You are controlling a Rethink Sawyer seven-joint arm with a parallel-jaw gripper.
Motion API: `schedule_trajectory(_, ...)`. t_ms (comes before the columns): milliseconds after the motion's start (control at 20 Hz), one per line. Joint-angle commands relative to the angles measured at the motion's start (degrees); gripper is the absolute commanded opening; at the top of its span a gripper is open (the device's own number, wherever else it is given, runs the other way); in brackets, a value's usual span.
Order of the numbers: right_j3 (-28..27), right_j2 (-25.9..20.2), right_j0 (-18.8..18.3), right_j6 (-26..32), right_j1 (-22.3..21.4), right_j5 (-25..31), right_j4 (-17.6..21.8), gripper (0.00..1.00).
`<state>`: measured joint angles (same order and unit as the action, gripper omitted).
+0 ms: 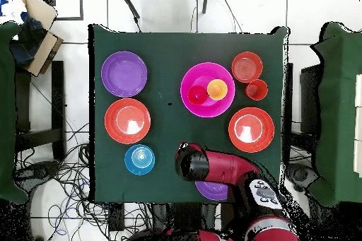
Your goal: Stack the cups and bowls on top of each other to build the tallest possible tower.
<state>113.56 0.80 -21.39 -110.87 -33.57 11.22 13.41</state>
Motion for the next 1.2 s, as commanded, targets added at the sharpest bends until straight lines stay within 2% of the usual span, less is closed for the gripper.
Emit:
schedule_trajectory(50,5.83,0.57,3.16,-7.60,3.86,-3.75,2.69,1.00)
schedule_trajectory(200,6.50,2.30,5.42,-8.76,3.66,-4.32,1.74,1.00)
schedule_trajectory(500,7.16,-0.12,3.15,-5.26,0.86,-0.81,1.43,1.00)
schedule_trajectory(700,7.21,2.06,4.00,-4.92,-0.36,0.24,1.83,1.00)
schedule_trajectory(850,7.45,4.16,3.88,-4.92,0.73,-2.55,3.49,1.00)
schedule_trajectory(1200,5.47,10.22,5.57,-6.71,7.39,-11.12,7.11,1.00)
